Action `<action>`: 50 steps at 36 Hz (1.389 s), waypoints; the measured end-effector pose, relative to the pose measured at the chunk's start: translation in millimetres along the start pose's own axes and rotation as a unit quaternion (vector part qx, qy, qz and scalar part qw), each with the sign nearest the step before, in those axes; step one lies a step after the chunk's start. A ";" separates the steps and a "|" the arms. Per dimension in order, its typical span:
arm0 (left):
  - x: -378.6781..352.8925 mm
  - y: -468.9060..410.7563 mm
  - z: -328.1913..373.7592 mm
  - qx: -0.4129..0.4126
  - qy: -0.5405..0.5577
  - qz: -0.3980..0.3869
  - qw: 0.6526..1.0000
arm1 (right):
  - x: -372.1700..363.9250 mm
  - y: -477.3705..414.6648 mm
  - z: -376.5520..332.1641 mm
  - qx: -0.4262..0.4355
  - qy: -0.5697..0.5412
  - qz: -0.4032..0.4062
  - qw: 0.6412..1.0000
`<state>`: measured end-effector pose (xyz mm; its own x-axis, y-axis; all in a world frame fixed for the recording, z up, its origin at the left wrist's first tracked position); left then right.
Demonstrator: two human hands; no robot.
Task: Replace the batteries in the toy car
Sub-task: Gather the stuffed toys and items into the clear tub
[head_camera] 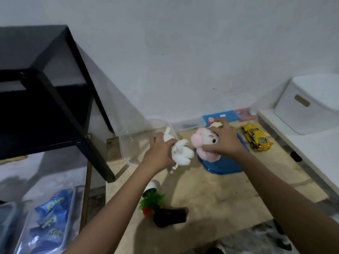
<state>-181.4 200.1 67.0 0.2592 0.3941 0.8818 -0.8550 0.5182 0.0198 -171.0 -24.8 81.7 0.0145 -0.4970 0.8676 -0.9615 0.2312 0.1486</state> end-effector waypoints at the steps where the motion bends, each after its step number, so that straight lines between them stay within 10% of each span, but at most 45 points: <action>1: 11.2 0.6 -6.6 0.018 0.014 0.018 1.000 | 0.6 0.3 -10.6 0.022 -0.007 -0.001 1.000; 21: 31.0 -8.0 -123.3 0.196 0.162 0.056 0.965 | -100.2 -41.3 -120.7 0.194 0.112 -0.142 0.964; 39: -21.1 -27.2 -146.2 0.188 -0.002 -0.086 0.978 | -161.6 -70.7 -106.6 0.110 0.219 -0.329 0.912; 50: -15.6 -26.2 -138.4 0.164 0.107 -0.180 0.964 | -190.5 -65.9 -99.8 0.033 0.209 -0.314 0.925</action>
<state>-100.9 285.4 -12.5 0.6229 0.3987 0.6731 -0.7789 0.3960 0.4863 -83.1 138.2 -46.0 0.6684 -0.1463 0.7292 -0.7414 -0.0523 0.6691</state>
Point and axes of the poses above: each hand's wrist, its own y-axis away from the middle knuckle, its own x-axis out of the back of the hand, z = x × y, the point moved 2 cm from there along -y, towards the middle knuckle, and after that the axes turned 15 degrees about -x, right-handed, at the moved point
